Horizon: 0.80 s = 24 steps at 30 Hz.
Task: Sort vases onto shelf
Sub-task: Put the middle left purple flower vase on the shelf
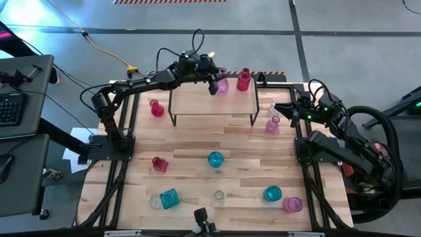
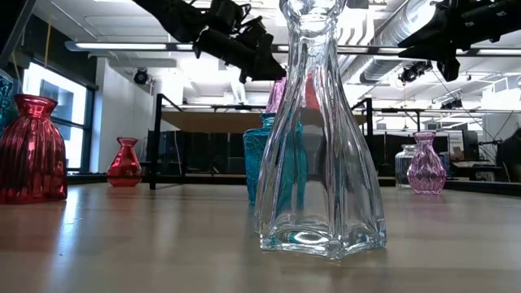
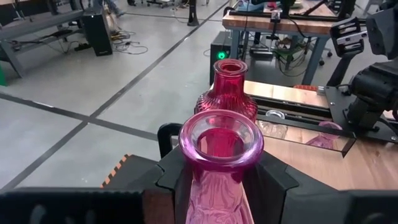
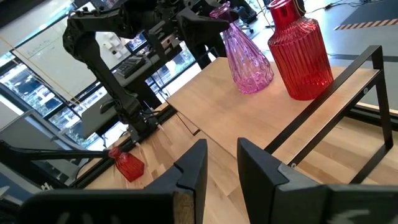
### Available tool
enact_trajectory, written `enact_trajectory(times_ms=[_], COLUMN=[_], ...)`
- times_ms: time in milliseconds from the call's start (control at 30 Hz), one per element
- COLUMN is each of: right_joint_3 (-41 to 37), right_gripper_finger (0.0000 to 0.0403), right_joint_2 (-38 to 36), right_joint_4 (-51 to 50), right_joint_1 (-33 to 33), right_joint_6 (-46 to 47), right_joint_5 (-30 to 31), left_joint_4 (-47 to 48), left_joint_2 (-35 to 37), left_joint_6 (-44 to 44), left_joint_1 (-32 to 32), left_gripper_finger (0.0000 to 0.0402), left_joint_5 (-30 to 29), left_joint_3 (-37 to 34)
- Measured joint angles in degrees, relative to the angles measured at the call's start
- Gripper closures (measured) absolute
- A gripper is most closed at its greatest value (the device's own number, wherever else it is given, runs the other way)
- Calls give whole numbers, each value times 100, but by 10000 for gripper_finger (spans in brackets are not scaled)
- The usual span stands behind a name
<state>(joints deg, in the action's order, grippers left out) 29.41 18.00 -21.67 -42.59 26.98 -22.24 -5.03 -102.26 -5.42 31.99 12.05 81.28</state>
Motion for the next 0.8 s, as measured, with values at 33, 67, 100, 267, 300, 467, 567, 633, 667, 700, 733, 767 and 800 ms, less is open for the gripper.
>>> enact_trajectory(times_ms=[33, 67, 100, 267, 300, 467, 567, 633, 667, 700, 733, 767, 800], right_joint_3=[0, 0, 0, 0, 0, 0, 0, 0, 0, 0, 0, 0, 0], right_gripper_finger=[334, 334, 334, 334, 334, 334, 334, 334, 334, 334, 334, 334, 334], right_joint_2=[-1, -2, -1, -2, -2, 0, 0, 0, 0, -2, -2, 0, -2], right_joint_4=[0, 0, 0, 0, 0, 0, 0, 0, 0, 0, 0, 0, 0], right_joint_1=[0, 0, 0, 0, 0, 0, 0, 0, 0, 0, 0, 0, 0], right_joint_6=[0, 0, 0, -2, 0, 0, 0, 0, 0, 0, -2, 0, -1], right_joint_5=[-1, -1, -1, -1, 0, 0, 0, -2, -1, -2, 0, 0, -2], left_joint_4=[-11, -14, -22, -38, -38, -38, -38, -38, -35, -29, -23, -11, -7], left_joint_2=[0, 0, -1, -4, -4, -4, -4, -4, -4, -4, -4, -4, -4], left_joint_6=[26, 40, 52, 71, 73, 86, 18, -60, -67, -67, -67, -67, -67], left_joint_1=[1, 7, 22, 63, 65, 66, 68, 66, 66, 64, 63, 63, 61], left_gripper_finger=[290, 290, 290, 290, 290, 290, 290, 290, 290, 290, 290, 290, 290], left_joint_5=[0, 1, 22, 208, 229, 237, 237, 230, 201, 132, 59, 3, -37], left_joint_3=[-2, -2, -2, -2, -2, -4, -4, -4, -4, -4, -4, -4, -4])
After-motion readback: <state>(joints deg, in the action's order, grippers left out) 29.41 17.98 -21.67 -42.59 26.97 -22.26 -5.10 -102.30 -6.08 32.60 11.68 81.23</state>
